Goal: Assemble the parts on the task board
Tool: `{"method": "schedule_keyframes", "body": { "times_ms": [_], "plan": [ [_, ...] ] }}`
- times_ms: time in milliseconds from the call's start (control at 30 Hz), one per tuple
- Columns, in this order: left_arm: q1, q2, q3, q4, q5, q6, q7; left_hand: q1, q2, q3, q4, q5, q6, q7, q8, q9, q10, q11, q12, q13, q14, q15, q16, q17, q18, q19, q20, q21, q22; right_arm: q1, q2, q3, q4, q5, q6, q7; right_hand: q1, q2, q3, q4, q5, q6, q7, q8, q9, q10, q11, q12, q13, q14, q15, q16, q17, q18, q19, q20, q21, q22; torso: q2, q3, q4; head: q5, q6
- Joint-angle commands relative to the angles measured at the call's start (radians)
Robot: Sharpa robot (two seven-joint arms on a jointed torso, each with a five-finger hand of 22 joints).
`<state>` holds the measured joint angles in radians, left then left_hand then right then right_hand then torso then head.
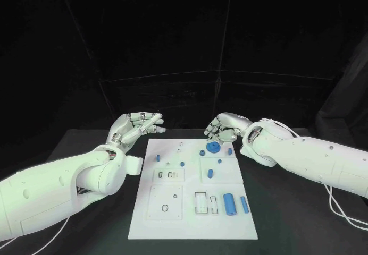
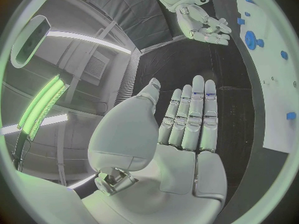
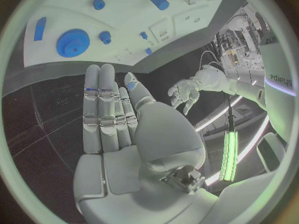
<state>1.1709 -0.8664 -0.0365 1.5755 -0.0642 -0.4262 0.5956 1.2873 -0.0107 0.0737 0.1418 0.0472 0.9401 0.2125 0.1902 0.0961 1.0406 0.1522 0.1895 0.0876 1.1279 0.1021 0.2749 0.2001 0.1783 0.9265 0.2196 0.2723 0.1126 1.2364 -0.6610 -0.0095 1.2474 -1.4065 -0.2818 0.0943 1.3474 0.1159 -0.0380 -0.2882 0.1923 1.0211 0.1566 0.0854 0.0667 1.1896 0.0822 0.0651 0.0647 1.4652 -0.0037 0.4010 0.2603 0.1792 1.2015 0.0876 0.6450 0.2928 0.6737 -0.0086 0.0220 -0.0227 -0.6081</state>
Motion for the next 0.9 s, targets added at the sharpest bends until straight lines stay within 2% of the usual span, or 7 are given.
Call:
{"method": "schedule_keyframes", "body": {
  "times_ms": [33, 167, 300, 400, 467, 633, 900],
  "plan": [
    [0.001, -0.002, 0.001, 0.023, -0.013, 0.026, 0.003, 0.007, 0.003, -0.001, -0.008, 0.0, 0.004, 0.0, -0.006, -0.002, 0.007, 0.003, -0.008, -0.002, 0.0, 0.004, -0.006, 0.002, 0.006, 0.009, 0.002, -0.007, -0.003, 0.004, 0.015, 0.001, -0.008, -0.208, 0.088, -0.096, -0.005, -0.013, 0.013, -0.001, -0.006, -0.004, -0.006, -0.013, 0.0, -0.024, 0.002, -0.001, 0.001, 0.042, 0.001, 0.067, 0.052, 0.002, -0.007, -0.006, 0.047, 0.03, 0.03, -0.0036, 0.0081, -0.008, 0.004],
    [0.001, -0.001, 0.001, 0.032, -0.013, 0.032, 0.001, 0.005, 0.005, -0.006, -0.012, 0.0, 0.003, 0.002, -0.012, -0.005, 0.006, 0.005, -0.017, -0.005, -0.001, 0.005, -0.013, 0.005, 0.006, 0.019, 0.002, -0.008, -0.005, 0.005, 0.032, 0.002, -0.017, -0.237, 0.123, -0.108, -0.019, -0.019, 0.027, -0.002, -0.011, -0.018, -0.006, -0.02, 0.0, -0.048, 0.0, 0.002, 0.003, 0.03, 0.0, 0.207, 0.152, 0.001, -0.007, -0.003, 0.141, 0.092, 0.04, -0.0037, 0.0107, -0.01, 0.006],
    [0.001, -0.004, 0.001, 0.033, -0.013, 0.035, 0.001, 0.004, 0.006, -0.008, -0.013, 0.0, 0.003, 0.003, -0.015, -0.006, 0.006, 0.006, -0.021, -0.006, -0.001, 0.005, -0.016, 0.007, 0.006, 0.023, 0.002, -0.008, -0.006, 0.005, 0.046, 0.002, -0.027, -0.25, 0.149, -0.113, -0.04, -0.02, 0.037, 0.002, -0.04, -0.038, -0.007, -0.02, 0.0, -0.064, 0.003, 0.002, 0.003, 0.042, 0.001, 0.519, 0.457, -0.034, 0.056, 0.006, 0.396, 0.397, 0.05, -0.0036, 0.0104, -0.01, 0.006],
    [0.001, -0.006, 0.001, 0.033, -0.013, 0.036, 0.0, 0.004, 0.007, -0.009, -0.014, 0.0, 0.003, 0.004, -0.016, -0.007, 0.005, 0.006, -0.023, -0.007, -0.002, 0.005, -0.018, 0.007, 0.006, 0.025, 0.002, -0.009, -0.007, 0.005, 0.051, 0.002, -0.03, -0.256, 0.161, -0.114, -0.041, -0.018, 0.045, 0.003, -0.04, -0.041, -0.005, -0.019, 0.0, -0.069, 0.002, 0.002, 0.003, 0.044, 0.003, 0.642, 0.589, -0.054, 0.086, 0.013, 0.503, 0.538, 0.056, -0.0031, 0.0112, -0.011, 0.01],
    [0.001, -0.006, 0.001, 0.032, -0.013, 0.038, 0.0, 0.003, 0.008, -0.01, -0.014, 0.0, 0.003, 0.004, -0.017, -0.008, 0.005, 0.007, -0.025, -0.008, -0.003, 0.006, -0.02, 0.008, 0.006, 0.026, 0.002, -0.01, -0.008, 0.005, 0.055, 0.002, -0.031, -0.26, 0.167, -0.115, -0.04, -0.021, 0.049, 0.002, -0.04, -0.043, -0.006, -0.02, 0.0, -0.071, 0.009, 0.002, 0.002, 0.042, 0.005, 0.692, 0.641, -0.059, 0.096, 0.012, 0.546, 0.594, 0.059, -0.003, 0.012, -0.012, 0.007],
    [0.001, -0.006, 0.001, 0.027, -0.013, 0.041, -0.001, 0.003, 0.008, -0.011, -0.015, 0.0, 0.002, 0.005, -0.019, -0.008, 0.005, 0.007, -0.027, -0.009, -0.004, 0.006, -0.022, 0.008, 0.006, 0.026, 0.002, -0.011, -0.009, 0.005, 0.06, 0.002, -0.031, -0.267, 0.167, -0.115, -0.041, -0.018, 0.069, 0.003, -0.039, -0.042, -0.003, -0.019, 0.0, -0.069, 0.01, 0.003, 0.003, 0.038, 0.008, 0.798, 0.748, -0.078, 0.121, 0.02, 0.646, 0.727, 0.063, -0.0025, 0.0104, -0.012, 0.006],
    [0.001, -0.009, 0.001, 0.027, -0.013, 0.045, -0.004, 0.002, 0.009, -0.012, -0.016, 0.0, 0.002, 0.006, -0.02, -0.009, 0.005, 0.008, -0.029, -0.009, -0.005, 0.007, -0.024, 0.009, 0.006, 0.027, 0.003, -0.012, -0.01, 0.005, 0.062, 0.002, -0.02, -0.269, 0.169, -0.116, -0.04, -0.008, 0.097, 0.002, -0.041, -0.03, -0.005, -0.016, 0.002, -0.046, 0.007, 0.008, 0.003, 0.038, 0.006, 0.845, 0.794, -0.092, 0.152, 0.021, 0.707, 0.82, 0.065, -0.0028, 0.0118, -0.013, 0.001]
  ]
}}
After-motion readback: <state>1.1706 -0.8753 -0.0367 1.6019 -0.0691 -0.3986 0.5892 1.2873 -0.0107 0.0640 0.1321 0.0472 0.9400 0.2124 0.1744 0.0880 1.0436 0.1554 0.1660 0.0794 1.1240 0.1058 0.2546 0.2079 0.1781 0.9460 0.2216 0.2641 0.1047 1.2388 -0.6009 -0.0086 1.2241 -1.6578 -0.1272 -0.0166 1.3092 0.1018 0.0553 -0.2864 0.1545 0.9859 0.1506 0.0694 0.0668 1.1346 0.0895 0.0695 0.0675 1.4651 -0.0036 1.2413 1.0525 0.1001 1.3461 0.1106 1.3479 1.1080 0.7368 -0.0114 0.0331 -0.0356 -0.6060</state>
